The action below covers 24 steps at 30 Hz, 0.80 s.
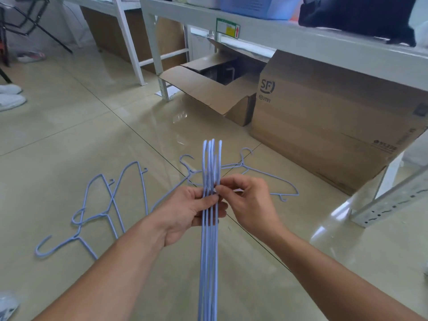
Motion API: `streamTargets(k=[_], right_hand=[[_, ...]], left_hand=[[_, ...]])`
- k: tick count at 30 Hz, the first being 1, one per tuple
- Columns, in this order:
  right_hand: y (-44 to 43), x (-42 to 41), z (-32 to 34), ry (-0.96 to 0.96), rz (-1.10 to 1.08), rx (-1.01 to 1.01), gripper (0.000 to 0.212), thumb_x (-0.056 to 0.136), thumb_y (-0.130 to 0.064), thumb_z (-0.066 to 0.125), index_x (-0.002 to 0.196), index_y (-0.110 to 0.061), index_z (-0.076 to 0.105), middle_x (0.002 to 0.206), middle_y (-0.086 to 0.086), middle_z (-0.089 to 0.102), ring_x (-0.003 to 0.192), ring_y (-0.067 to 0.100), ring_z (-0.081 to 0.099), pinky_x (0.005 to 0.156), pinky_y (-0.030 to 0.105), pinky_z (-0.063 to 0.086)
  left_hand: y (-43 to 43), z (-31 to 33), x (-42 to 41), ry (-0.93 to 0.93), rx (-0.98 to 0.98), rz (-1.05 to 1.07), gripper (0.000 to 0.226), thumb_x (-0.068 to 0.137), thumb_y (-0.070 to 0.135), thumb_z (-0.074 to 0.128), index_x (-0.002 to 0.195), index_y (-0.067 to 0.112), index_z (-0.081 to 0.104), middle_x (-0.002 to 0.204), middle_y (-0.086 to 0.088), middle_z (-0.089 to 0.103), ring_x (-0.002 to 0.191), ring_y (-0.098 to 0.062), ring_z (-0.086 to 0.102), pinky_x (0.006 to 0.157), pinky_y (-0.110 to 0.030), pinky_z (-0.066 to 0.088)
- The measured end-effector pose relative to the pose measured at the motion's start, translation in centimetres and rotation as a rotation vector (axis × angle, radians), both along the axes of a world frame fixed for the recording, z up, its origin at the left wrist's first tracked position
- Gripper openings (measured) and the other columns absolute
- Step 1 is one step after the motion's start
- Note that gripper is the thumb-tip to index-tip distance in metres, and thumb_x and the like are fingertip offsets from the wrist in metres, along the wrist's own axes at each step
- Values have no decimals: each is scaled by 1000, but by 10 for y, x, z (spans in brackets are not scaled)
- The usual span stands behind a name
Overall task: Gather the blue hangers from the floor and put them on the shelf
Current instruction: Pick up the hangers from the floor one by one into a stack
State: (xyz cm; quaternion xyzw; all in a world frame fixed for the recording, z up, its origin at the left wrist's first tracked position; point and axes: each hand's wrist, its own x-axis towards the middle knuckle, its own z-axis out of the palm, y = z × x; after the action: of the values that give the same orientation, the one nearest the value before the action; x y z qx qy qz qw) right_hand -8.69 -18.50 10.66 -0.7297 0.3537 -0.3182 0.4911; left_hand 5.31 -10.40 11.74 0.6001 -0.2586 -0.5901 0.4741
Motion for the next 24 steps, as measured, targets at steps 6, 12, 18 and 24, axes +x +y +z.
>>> streamTargets(k=[6,12,18,24], right_hand=[[-11,28,35,-110,82,59,16,87,2,68,96,-7,79,87,13,79,83,40,72,78,46,61],[-19,64,76,-48,110,42,16,82,6,72,91,-5,81,81,5,80,69,10,73,65,21,57],[-90,59,11,61,-6,227,13,85,2,72,97,0,78,86,13,77,74,17,66,78,31,57],[-217,55,-143,545,-439,114,13,84,-16,69,83,-10,80,80,13,77,77,26,69,74,33,53]], left_hand=[[-16,31,33,-45,-34,-66,14,89,10,65,99,6,75,88,-13,77,79,-22,75,69,-29,59],[-19,60,70,-16,-22,-93,15,86,12,69,96,2,75,91,-18,77,81,-25,75,70,-31,60],[-31,38,96,-61,51,-82,16,86,13,69,95,1,74,91,-16,78,81,-24,75,71,-33,60],[-39,3,111,-97,106,22,15,75,18,71,82,5,77,86,-16,78,77,-24,75,68,-31,60]])
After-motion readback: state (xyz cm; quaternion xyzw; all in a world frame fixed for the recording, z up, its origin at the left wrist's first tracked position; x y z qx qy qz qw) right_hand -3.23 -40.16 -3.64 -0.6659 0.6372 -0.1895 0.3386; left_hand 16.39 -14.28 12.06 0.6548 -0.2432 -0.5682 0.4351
